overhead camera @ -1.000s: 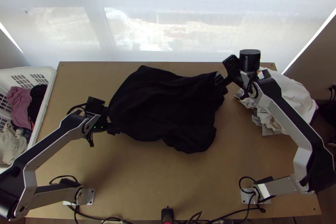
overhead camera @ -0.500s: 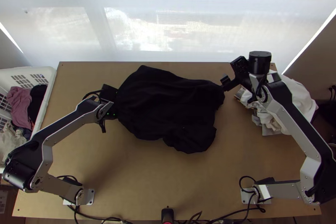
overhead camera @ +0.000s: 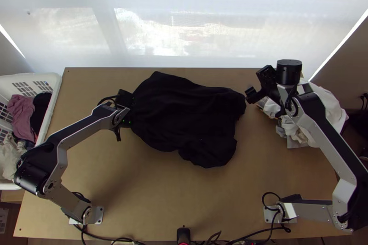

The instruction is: Fold the t-shirt

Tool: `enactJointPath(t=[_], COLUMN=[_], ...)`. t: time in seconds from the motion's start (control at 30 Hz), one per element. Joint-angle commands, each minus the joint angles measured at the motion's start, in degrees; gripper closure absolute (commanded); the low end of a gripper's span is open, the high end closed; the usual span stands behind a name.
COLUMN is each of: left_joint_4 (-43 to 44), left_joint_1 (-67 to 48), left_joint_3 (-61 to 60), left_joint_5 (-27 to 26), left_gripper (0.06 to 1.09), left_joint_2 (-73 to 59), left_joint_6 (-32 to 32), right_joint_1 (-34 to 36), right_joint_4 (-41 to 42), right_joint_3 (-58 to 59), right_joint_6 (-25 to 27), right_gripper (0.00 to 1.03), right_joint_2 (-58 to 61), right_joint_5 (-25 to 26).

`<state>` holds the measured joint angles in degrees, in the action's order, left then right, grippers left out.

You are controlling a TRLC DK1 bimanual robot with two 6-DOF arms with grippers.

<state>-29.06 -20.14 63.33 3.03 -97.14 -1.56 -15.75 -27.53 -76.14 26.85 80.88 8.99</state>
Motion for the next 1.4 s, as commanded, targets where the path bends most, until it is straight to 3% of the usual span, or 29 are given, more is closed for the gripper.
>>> enactJointPath(t=[0.0,0.03,0.33,0.43,0.53,0.83,1.13,1.37], left_joint_4=[-1.5,-2.0,-12.7,-15.9,-17.5,-18.6,-20.1,-20.0], left_joint_1=[-0.1,0.0,1.0,2.3,3.7,4.2,5.6,5.5], left_joint_3=[1.2,1.3,5.1,6.6,7.3,7.3,6.8,7.1], left_joint_5=[-1.6,-1.5,-1.4,-1.3,-1.3,-0.7,-0.6,-0.6], left_gripper=[0.91,1.05,1.05,1.05,1.05,1.05,1.05,1.05], left_joint_2=[-1.2,-1.2,8.5,11.0,12.6,15.0,16.5,15.6], left_joint_6=[0.0,0.0,-2.1,-2.0,-1.9,-2.9,-3.4,-4.0], right_joint_1=[-0.7,-0.9,-4.6,-8.0,-11.0,-28.7,-36.5,-43.6], right_joint_4=[-1.7,-1.9,-5.0,-11.9,-20.4,-30.6,-31.0,-25.1], right_joint_3=[0.5,0.6,2.1,2.4,3.7,11.4,18.7,21.5], right_joint_6=[0.4,0.4,-0.2,-0.9,-1.7,-6.5,-7.3,-6.6], right_gripper=[0.05,0.05,0.05,0.05,0.05,0.05,0.05,0.07], right_joint_2=[-2.2,-2.5,-5.4,-5.7,-6.4,-12.1,-14.8,-10.6], right_joint_5=[-0.1,-0.1,-0.2,-2.1,-7.7,-10.3,-12.5,-12.5])
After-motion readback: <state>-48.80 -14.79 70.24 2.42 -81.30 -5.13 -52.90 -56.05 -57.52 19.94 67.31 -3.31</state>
